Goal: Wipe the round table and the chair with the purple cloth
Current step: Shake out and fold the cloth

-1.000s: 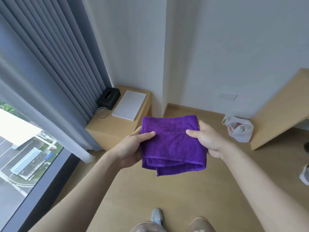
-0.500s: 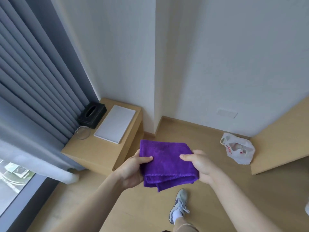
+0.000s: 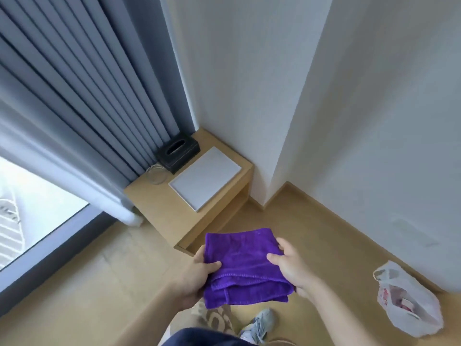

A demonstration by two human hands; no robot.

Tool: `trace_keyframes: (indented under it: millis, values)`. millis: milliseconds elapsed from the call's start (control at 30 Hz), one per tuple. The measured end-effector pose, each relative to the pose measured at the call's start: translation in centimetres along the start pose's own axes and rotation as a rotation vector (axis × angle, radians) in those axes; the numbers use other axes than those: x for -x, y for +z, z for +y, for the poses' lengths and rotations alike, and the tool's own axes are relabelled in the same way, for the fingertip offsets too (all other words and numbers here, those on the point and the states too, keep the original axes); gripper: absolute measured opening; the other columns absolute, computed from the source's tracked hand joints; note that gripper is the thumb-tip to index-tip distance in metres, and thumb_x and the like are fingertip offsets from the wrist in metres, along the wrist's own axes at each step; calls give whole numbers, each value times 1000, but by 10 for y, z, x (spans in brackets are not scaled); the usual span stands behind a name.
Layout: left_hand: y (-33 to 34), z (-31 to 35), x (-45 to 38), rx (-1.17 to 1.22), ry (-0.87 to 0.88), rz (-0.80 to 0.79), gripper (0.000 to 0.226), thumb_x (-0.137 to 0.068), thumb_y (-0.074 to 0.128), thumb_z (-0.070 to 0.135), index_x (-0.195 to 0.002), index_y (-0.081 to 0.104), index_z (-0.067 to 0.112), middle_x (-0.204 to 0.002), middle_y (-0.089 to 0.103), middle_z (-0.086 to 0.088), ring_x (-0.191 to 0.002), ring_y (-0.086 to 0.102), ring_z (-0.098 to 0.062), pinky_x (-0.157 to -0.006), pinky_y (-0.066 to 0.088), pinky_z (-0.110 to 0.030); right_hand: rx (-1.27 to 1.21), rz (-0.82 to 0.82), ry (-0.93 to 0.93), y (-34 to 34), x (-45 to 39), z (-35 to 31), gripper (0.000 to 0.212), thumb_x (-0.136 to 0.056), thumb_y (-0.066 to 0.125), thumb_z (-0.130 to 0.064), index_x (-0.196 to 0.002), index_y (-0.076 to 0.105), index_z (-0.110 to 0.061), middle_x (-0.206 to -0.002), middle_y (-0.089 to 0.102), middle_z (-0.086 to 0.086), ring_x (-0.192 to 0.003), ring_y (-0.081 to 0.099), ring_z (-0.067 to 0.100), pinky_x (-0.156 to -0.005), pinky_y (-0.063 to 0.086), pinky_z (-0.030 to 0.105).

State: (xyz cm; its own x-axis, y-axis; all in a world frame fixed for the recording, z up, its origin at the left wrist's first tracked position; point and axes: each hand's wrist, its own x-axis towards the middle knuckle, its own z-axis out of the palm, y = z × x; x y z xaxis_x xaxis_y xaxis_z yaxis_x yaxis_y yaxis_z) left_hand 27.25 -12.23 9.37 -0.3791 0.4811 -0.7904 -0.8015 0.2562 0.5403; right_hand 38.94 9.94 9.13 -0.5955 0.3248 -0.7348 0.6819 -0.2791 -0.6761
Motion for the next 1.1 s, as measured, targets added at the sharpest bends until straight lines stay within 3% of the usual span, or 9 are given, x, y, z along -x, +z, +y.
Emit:
trace_keyframes:
  millis: [133,267,367,467,567,733,867,1033,1100]
  values:
    - [-30,9,-15,115,29,134,44,-104,48,-3,-136,52,28,-120,74,-16,-107,72,-40,-81,62,-48,181,-114,-19,29,-53,-40,29,-100,54,-7,-127,56,-20,-108,75,5,-93,75,25,-78,62,41]
    - [-56,24,-48,234,13,175,47,-103,49,-4,-137,53,29,-124,72,-18,-108,71,-41,-95,57,-58,396,-127,-19,53,-102,-84,11,-101,54,-15,-109,58,-21,-105,69,11,-93,72,31,-83,60,54]
    - [-67,49,-82,285,-30,153,51,-99,52,-8,-138,54,24,-129,67,-25,-104,69,-43,-104,48,-63,525,-142,-7,58,-139,-120,10,-101,53,-17,-106,56,-25,-106,68,8,-92,71,27,-82,61,50]
    - [-61,82,-110,324,-59,168,52,-98,49,-9,-137,55,26,-128,67,-23,-97,70,-37,-81,60,-49,640,-156,10,54,-177,-159,14,-101,52,-13,-110,59,-21,-106,69,8,-93,70,26,-82,59,44]
    - [-60,112,-138,322,-60,195,55,-98,42,-10,-130,56,32,-116,69,-15,-83,68,-28,-59,58,-37,713,-165,0,56,-219,-195,18,-100,52,-10,-113,62,-18,-103,71,3,-91,70,22,-77,57,36]
    - [-78,171,-177,243,-34,387,44,-99,40,-10,-119,56,26,-93,64,-8,-75,55,-23,-69,52,-36,767,-189,-105,85,-278,-252,20,-103,52,-11,-121,59,-16,-114,66,3,-94,66,15,-62,50,14]
    - [-101,202,-207,219,46,546,36,-100,48,-3,-117,58,27,-86,66,0,-73,62,-17,-62,57,-32,828,-218,-170,117,-319,-283,25,-106,51,-17,-130,53,-20,-122,61,2,-106,64,25,-92,58,45]
    - [-127,203,-249,260,67,677,36,-98,54,-3,-122,56,22,-93,68,0,-70,65,-8,-53,50,-18,961,-270,-125,138,-374,-289,38,-104,52,-9,-142,48,-13,-138,55,7,-112,58,25,-80,56,33]
    - [-132,195,-256,243,-22,690,32,-98,56,3,-126,55,19,-94,65,-3,-77,62,-13,-60,48,-22,1121,-321,-73,134,-392,-288,41,-101,53,-8,-143,49,-8,-143,53,10,-121,56,29,-89,54,35]
